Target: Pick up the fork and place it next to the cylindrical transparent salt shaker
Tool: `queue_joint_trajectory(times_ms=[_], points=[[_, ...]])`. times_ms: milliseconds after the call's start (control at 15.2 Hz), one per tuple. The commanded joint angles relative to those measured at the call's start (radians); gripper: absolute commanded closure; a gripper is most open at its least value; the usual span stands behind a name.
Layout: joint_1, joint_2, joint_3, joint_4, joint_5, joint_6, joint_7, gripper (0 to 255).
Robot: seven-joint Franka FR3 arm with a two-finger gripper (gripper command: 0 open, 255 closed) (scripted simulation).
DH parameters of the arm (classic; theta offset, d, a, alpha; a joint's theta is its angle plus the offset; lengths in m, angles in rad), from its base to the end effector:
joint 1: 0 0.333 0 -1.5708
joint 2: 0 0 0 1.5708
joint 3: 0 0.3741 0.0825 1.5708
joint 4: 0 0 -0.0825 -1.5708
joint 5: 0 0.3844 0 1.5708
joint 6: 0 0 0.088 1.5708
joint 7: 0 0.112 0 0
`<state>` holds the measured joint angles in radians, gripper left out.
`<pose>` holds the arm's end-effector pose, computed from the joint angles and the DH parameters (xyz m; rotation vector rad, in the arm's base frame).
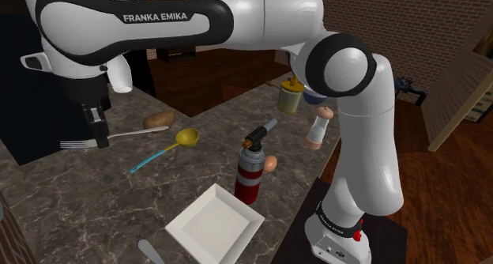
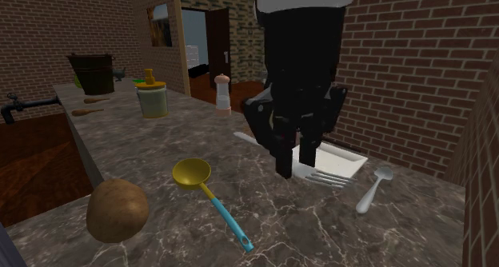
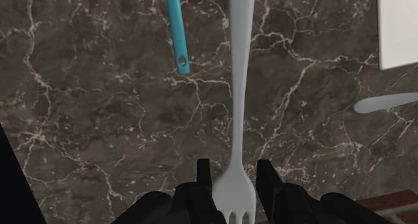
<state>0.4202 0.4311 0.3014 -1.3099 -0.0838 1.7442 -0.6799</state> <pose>0.5669 0.4269 0.5528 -2.3830 -1.9822 -0.0324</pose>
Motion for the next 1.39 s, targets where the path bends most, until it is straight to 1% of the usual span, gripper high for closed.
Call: queue_joint_trajectory(times_ms=[0,528,990,1122,1320], points=[[0.003,0.004,0.0,0.033,-0.001,-0.03,0.0,255],[0.019,0.032,0.001,0.185,-0.008,-0.153,0.002,255],[0.043,0.084,-0.001,0.361,-0.022,-0.277,0.005,255],[-0.012,-0.033,0.001,0.179,0.01,-0.211,-0.024,255],[-0.076,-0.174,-0.006,-0.021,0.053,-0.149,-0.078,255]])
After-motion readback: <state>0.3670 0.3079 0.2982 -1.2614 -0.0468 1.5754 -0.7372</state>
